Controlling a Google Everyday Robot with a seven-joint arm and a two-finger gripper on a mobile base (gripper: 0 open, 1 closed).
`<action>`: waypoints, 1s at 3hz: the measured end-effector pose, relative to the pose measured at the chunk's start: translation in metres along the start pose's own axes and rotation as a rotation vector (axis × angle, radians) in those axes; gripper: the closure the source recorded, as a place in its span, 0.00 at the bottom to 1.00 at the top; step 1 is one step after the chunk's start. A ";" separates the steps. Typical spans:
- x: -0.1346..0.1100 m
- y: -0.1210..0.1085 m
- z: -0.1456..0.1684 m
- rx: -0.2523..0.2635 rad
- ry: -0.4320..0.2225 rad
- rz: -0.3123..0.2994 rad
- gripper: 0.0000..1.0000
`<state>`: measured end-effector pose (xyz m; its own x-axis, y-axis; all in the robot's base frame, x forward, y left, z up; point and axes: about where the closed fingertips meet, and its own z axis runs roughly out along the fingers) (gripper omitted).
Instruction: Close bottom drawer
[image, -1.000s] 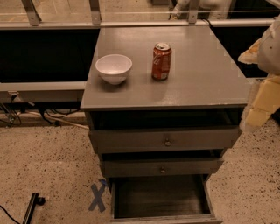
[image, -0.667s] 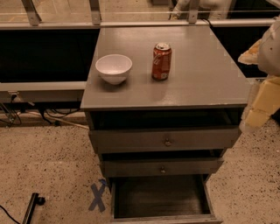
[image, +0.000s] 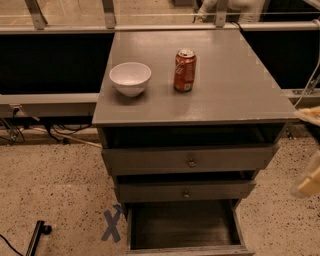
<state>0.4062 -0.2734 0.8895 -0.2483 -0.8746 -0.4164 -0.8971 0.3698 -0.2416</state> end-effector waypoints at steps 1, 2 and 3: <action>0.063 0.023 0.020 0.022 -0.137 0.104 0.00; 0.090 0.045 0.029 0.000 -0.258 0.128 0.00; 0.087 0.047 0.026 0.001 -0.258 0.105 0.00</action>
Offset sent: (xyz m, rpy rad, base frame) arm -0.0767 -0.0678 -0.1021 0.4284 -0.0732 -0.0155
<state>0.3521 -0.3236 0.8194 -0.2382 -0.7227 -0.6488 -0.8709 0.4546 -0.1866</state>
